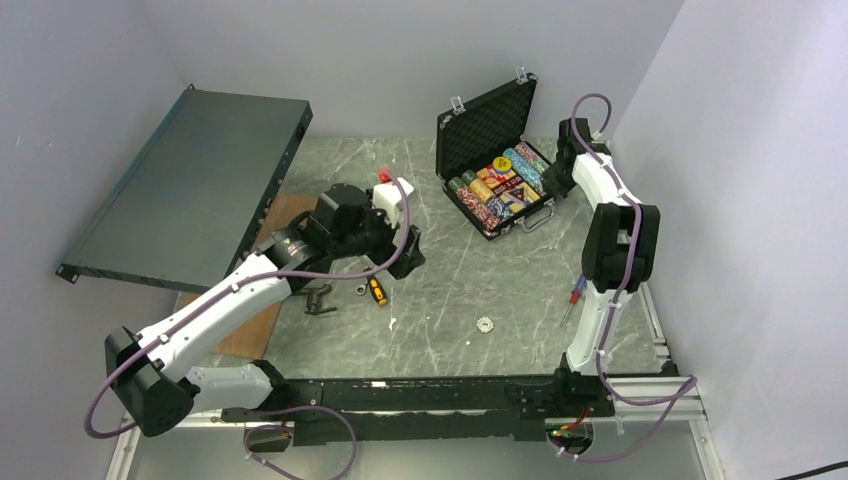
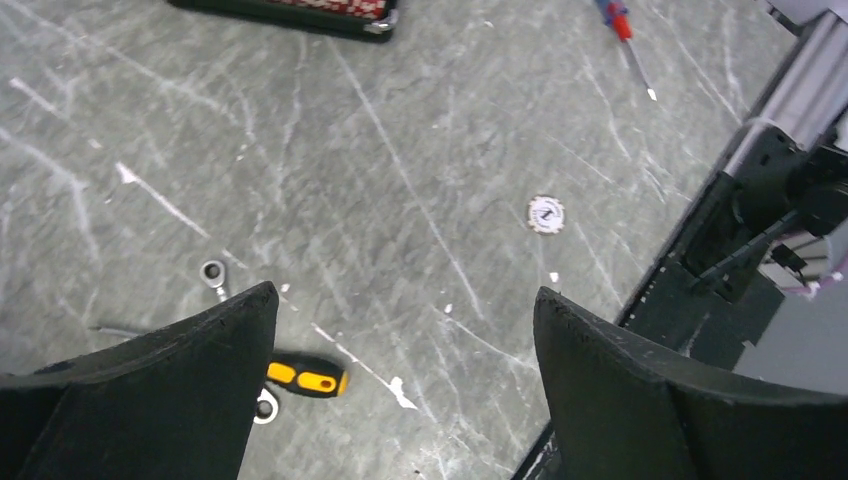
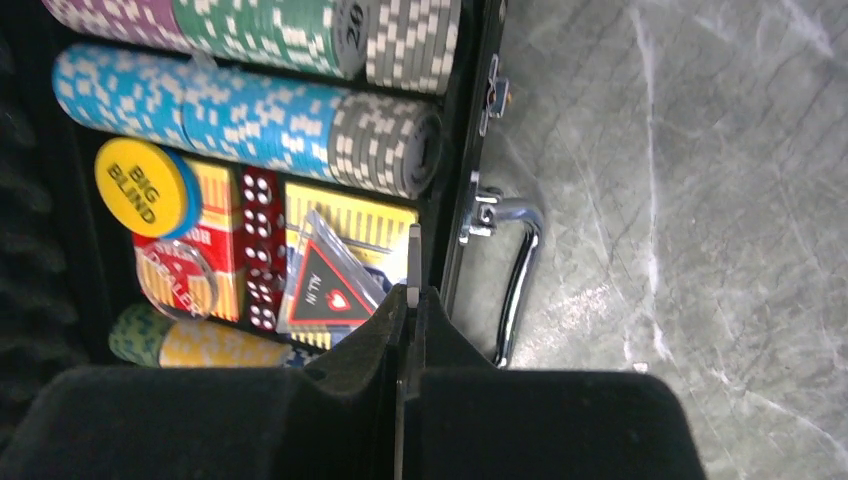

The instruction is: Pack up texas hold em set

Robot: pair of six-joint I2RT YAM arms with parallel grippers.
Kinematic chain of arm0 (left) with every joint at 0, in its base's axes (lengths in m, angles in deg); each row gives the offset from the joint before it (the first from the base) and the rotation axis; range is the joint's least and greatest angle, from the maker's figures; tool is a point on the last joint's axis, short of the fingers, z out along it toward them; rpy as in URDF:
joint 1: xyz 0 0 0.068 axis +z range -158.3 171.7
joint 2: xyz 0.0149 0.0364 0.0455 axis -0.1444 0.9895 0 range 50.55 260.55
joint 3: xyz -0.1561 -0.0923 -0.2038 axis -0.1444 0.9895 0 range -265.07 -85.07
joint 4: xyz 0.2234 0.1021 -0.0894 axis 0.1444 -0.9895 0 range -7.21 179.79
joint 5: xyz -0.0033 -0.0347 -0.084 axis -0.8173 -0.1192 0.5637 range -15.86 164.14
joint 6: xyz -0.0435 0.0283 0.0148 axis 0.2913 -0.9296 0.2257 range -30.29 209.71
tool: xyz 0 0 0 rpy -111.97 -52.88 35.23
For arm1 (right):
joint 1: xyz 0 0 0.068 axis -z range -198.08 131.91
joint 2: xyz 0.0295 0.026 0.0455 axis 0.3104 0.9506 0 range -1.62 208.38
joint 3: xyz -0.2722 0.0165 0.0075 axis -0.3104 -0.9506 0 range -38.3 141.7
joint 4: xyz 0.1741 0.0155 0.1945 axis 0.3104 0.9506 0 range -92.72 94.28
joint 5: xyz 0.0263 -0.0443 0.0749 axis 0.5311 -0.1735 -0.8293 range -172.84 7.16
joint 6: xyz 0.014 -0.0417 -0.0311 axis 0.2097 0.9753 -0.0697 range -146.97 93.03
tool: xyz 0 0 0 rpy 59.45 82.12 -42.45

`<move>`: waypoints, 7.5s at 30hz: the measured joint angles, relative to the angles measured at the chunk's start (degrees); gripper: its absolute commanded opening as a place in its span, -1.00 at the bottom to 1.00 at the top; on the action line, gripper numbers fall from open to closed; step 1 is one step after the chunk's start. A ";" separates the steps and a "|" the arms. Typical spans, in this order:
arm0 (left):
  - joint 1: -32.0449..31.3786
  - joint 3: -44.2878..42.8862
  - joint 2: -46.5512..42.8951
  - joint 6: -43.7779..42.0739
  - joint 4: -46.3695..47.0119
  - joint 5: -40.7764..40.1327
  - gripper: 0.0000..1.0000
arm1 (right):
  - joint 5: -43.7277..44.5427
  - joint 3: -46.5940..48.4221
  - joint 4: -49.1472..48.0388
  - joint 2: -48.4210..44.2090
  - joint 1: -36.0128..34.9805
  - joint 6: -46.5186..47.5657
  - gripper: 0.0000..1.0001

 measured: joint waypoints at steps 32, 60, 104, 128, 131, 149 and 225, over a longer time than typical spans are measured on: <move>-5.16 0.00 0.52 -1.36 0.72 -0.20 0.99 | 3.69 9.68 1.18 8.68 1.51 -4.22 -0.68; -5.38 0.00 1.75 -1.29 0.72 -0.57 0.97 | -3.37 -45.11 -10.69 -37.40 -14.29 14.62 0.82; -22.23 -21.42 43.43 9.46 -1.92 -12.46 0.64 | 39.23 -48.89 10.82 -91.93 -26.08 -2.49 0.63; -28.17 -32.85 57.31 13.44 -11.06 -17.16 0.27 | 38.82 -47.80 13.73 -100.21 -26.08 0.13 0.62; -28.48 -33.68 57.88 13.42 -11.87 -17.33 0.17 | 38.66 -47.82 13.70 -100.21 -26.08 0.17 0.62; -28.52 -35.23 58.86 12.17 -13.49 -20.11 -0.26 | 38.42 -47.89 13.42 -99.58 -26.08 0.31 0.62; -13.33 -5.42 7.96 -7.10 -6.58 -17.03 -0.42 | -58.05 -52.11 -54.10 -39.08 -30.45 -4.46 -1.00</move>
